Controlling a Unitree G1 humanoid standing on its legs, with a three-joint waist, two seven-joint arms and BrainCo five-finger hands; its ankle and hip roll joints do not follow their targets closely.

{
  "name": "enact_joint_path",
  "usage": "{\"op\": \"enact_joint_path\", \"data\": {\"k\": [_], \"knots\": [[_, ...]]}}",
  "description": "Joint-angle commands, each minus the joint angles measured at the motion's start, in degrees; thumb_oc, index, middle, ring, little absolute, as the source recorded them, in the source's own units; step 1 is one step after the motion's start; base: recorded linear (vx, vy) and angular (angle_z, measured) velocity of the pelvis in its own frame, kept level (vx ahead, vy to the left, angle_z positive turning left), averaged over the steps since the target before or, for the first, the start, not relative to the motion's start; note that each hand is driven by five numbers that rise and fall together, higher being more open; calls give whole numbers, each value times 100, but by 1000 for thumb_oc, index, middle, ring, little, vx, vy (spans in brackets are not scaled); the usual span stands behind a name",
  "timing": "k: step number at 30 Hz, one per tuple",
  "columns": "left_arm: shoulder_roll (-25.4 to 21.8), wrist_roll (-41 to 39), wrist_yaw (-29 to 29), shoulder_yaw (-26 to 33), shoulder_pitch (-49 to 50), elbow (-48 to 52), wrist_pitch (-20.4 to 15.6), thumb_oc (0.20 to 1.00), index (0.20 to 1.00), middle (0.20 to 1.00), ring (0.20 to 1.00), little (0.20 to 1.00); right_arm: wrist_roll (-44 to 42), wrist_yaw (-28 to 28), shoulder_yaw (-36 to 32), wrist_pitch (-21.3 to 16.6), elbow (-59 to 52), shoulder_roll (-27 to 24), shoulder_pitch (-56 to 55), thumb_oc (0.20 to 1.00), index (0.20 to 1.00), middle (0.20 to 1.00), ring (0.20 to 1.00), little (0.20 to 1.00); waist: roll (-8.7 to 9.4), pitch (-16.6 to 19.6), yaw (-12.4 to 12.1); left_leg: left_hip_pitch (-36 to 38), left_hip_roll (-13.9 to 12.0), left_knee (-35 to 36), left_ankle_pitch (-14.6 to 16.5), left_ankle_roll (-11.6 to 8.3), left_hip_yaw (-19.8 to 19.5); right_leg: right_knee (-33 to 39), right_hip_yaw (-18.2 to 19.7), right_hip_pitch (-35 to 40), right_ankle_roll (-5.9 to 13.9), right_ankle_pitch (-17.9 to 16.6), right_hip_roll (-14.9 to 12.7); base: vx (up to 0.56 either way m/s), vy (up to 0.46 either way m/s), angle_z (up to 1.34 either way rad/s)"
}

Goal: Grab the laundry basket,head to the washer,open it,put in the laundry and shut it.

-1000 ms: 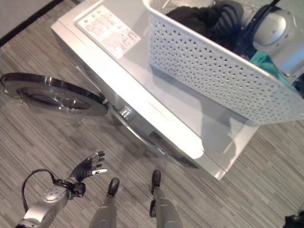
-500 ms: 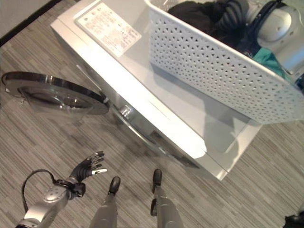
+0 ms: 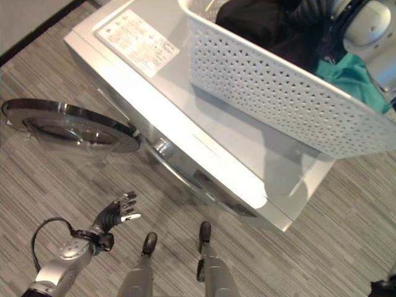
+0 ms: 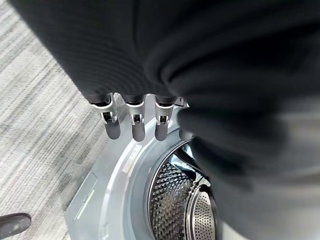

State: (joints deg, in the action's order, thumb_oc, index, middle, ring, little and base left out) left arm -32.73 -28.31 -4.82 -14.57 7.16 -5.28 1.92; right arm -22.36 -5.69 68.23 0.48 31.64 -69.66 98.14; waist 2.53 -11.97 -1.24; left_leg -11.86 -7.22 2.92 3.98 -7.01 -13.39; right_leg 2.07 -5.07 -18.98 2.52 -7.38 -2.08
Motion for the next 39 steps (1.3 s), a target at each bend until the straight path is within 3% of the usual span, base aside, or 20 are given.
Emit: {"op": "enact_joint_path", "data": {"k": [1, 19, 28, 39], "knots": [[-190, -82, 47, -62, -84, 183, -264, 1000, 1000, 1000, 1000, 1000, 128, 487, -288, -133, 503, 54, 805, 200, 200, 200, 200, 200, 106, 28, 55, 705, -386, 208, -376, 113, 424, -704, 165, -636, 479, 269, -189, 0, 0, 0], [-372, -184, 80, 155, 42, 111, -235, 1000, 1000, 1000, 1000, 1000, -287, 1140, -834, -335, 870, 361, 1390, 200, 200, 200, 200, 200, 266, 544, 215, 1158, -503, 208, -107, 107, 545, -726, 187, -165, 476, 384, -113, 3, -1, -2], [-436, -126, 135, 246, 123, 46, -244, 1000, 1000, 1000, 1000, 1000, 46, 1626, -901, -334, 1144, 605, 1773, 200, 200, 200, 200, 200, 328, 854, 253, 1411, -541, 208, -17, 127, 598, -619, 196, 142, 478, 370, -69, 20, 3, -5], [-520, -68, 279, 224, 22, -2, -270, 1000, 1000, 1000, 1000, 1000, 584, 2355, -906, -219, 2234, 1289, 2391, 200, 200, 200, 200, 200, 383, 1127, 206, 1597, -536, 208, 36, 132, 519, -521, 153, 464, 464, 397, -80, 12, 2, -1]]}}
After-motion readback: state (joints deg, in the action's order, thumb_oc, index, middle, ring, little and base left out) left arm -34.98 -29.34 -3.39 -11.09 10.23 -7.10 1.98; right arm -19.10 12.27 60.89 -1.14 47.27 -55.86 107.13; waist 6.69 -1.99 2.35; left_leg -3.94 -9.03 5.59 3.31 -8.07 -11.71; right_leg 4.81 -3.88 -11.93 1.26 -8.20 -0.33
